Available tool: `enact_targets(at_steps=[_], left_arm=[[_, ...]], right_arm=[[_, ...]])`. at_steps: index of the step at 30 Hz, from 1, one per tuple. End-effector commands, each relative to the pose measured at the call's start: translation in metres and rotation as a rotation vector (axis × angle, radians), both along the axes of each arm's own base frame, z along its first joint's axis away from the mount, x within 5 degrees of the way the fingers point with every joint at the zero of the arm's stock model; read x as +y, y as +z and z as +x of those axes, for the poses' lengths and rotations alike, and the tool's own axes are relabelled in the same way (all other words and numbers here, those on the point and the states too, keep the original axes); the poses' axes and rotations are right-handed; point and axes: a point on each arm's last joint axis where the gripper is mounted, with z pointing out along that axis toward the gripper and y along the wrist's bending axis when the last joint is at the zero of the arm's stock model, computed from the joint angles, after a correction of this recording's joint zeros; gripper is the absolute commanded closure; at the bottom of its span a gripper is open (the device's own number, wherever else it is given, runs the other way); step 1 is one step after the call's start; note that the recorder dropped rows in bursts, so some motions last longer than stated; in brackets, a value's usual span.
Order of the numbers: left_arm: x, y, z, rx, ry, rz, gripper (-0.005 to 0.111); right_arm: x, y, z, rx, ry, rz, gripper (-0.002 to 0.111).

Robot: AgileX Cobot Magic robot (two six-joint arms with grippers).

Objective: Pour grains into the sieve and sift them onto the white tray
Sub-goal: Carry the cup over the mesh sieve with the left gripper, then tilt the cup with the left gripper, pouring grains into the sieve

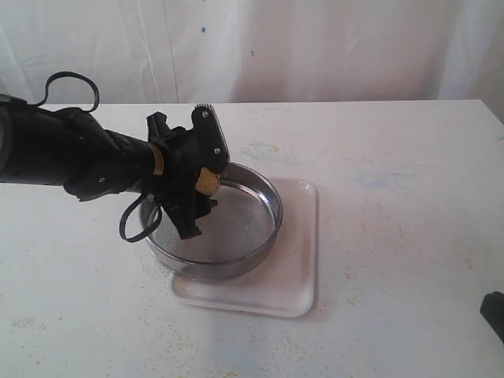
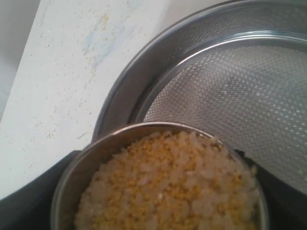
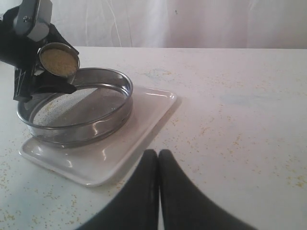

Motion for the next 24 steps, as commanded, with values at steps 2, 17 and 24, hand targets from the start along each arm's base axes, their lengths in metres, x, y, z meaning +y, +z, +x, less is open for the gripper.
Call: enact_targets(at_steps=[2, 17, 24], left_arm=[[-0.0078, 0.0053, -0.0029, -0.028, -0.045, 0.017, 0.107], [-0.0071, 0.0046, -0.0032, -0.017, -0.037, 0.019, 0.107], [-0.0078, 0.0087, -0.0015, -0.017, -0.055, 0.077, 0.107]], right_arm=[[-0.0003, -0.0002, 0.0001, -0.017, -0.005, 0.001, 0.108], [-0.0003, -0.0002, 0.0001, -0.017, -0.005, 0.001, 0.108], [-0.0003, -0.0003, 0.0001, -0.015, -0.005, 0.001, 0.108]])
